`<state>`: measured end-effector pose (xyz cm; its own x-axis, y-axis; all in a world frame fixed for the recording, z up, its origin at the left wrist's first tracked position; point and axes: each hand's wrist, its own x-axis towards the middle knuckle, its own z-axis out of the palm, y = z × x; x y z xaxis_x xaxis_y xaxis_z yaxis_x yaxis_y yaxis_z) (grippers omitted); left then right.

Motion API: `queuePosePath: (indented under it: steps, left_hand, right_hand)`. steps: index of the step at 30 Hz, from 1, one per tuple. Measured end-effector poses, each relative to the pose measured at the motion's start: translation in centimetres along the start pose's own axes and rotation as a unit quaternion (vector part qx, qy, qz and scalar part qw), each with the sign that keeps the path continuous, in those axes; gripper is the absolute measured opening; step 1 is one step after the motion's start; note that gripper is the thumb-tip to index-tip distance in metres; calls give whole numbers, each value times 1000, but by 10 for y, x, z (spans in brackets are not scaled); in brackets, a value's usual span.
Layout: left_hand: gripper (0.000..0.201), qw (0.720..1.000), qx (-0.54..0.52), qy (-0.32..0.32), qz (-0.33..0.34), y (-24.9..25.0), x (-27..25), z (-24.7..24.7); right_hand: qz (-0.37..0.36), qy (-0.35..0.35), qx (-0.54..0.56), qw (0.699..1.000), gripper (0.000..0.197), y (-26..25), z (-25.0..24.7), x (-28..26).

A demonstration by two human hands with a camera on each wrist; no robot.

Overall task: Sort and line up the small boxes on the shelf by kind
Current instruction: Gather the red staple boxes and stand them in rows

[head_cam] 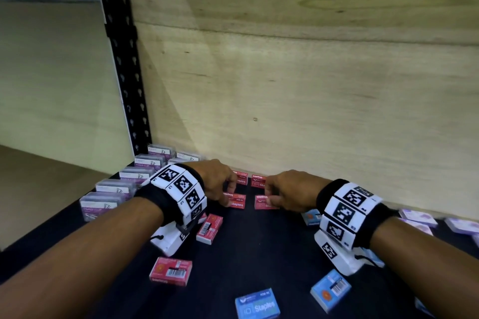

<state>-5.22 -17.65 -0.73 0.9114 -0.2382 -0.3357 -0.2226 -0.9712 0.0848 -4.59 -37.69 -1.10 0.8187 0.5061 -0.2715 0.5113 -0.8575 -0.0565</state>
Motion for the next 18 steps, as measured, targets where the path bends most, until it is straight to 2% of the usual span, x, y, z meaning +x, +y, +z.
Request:
queuePosePath:
  steps: [18]
  left_hand:
    - [17,999,-28,14,-3,8,7,-3]
  right_hand:
    - [44,2,-51,998,31,0,-3,6]
